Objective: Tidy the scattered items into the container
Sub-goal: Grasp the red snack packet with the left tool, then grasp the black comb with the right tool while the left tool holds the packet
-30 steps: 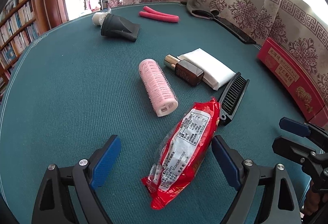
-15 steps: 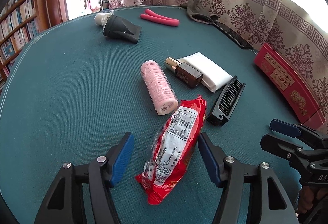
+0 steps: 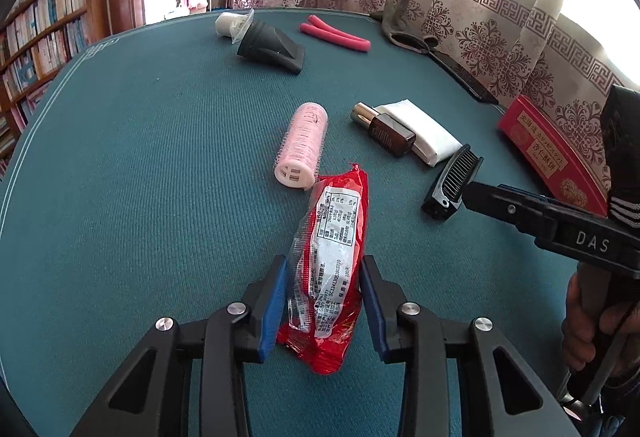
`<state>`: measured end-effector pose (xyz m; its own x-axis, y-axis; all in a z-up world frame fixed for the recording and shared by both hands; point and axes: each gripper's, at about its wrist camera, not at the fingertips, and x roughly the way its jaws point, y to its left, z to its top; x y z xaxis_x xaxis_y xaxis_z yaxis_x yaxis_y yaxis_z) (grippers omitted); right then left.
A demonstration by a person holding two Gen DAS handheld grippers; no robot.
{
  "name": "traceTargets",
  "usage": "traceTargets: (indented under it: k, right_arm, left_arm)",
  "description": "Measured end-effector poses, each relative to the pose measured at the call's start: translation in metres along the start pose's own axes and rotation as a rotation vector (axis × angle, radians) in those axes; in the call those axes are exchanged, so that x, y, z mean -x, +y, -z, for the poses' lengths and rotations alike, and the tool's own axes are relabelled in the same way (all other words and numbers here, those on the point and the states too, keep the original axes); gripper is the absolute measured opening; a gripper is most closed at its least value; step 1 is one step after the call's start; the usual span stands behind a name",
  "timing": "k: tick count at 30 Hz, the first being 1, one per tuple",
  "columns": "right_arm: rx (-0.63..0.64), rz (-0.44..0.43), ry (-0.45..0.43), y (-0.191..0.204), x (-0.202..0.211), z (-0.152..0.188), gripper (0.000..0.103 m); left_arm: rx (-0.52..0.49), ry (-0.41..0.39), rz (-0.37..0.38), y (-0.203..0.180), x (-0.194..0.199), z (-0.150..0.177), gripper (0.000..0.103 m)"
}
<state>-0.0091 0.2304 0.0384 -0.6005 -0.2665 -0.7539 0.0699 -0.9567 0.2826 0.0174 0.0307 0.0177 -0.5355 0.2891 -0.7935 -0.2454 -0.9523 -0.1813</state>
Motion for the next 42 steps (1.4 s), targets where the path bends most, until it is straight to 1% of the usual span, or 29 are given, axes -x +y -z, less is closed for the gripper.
traceTargets:
  k: [5, 8, 11, 13, 14, 15, 16, 17, 19, 21, 25, 29, 33, 36, 40, 42]
  right_arm:
    - [-0.025, 0.080, 0.009, 0.007, -0.021, -0.018, 0.081]
    - [0.034, 0.129, 0.008, 0.017, -0.029, -0.021, 0.081]
    - [0.122, 0.179, 0.005, 0.027, -0.034, -0.016, 0.081]
    - [0.171, 0.177, 0.006, 0.029, -0.033, -0.011, 0.081]
    - [0.185, 0.172, 0.003, 0.027, -0.030, -0.009, 0.079]
    - [0.194, 0.172, -0.003, 0.025, -0.027, -0.007, 0.070]
    - [0.197, 0.170, -0.006, 0.021, -0.024, -0.005, 0.060]
    - [0.191, 0.165, -0.007, 0.016, -0.020, -0.004, 0.054]
    - [0.162, 0.151, -0.004, 0.003, -0.014, -0.003, 0.034]
    - [0.136, 0.141, -0.004, -0.008, -0.006, 0.001, 0.029]
    - [0.117, 0.164, -0.010, -0.018, 0.007, 0.012, 0.028]
    - [0.079, 0.092, -0.021, -0.021, 0.018, 0.016, 0.028]
    - [0.078, 0.047, -0.080, -0.016, 0.038, 0.014, 0.028]
    - [0.073, 0.025, -0.132, -0.015, 0.054, 0.009, 0.028]
    - [0.047, 0.026, -0.188, -0.024, 0.073, 0.004, 0.028]
    - [0.026, 0.035, -0.209, -0.032, 0.080, 0.002, 0.028]
  left_arm:
    - [0.001, 0.001, 0.003, 0.000, 0.001, 0.002, 0.038]
    - [-0.007, 0.000, -0.001, -0.001, 0.000, 0.004, 0.038]
    - [-0.013, -0.001, -0.004, -0.002, 0.000, 0.004, 0.038]
    - [-0.013, -0.001, -0.004, -0.002, -0.001, 0.003, 0.038]
    - [-0.011, -0.002, 0.000, -0.002, -0.001, 0.003, 0.038]
    - [-0.009, -0.002, 0.005, -0.002, -0.001, 0.002, 0.038]
    - [-0.006, -0.004, 0.013, -0.002, -0.001, 0.002, 0.038]
    - [0.000, -0.005, 0.024, -0.002, -0.001, 0.002, 0.038]
    - [0.003, -0.005, 0.041, -0.004, -0.002, 0.001, 0.033]
    - [-0.004, -0.008, 0.040, -0.008, -0.002, 0.001, 0.033]
    - [-0.012, -0.010, 0.043, -0.015, -0.004, 0.000, 0.031]
    - [-0.021, -0.017, 0.046, -0.022, -0.001, -0.003, 0.030]
    - [-0.031, -0.029, 0.039, -0.027, 0.003, -0.007, 0.029]
    - [-0.041, -0.036, 0.042, -0.033, 0.006, -0.011, 0.025]
    - [-0.062, -0.037, 0.041, -0.043, 0.006, -0.013, 0.025]
    - [-0.060, -0.022, 0.034, -0.046, 0.002, -0.012, 0.025]
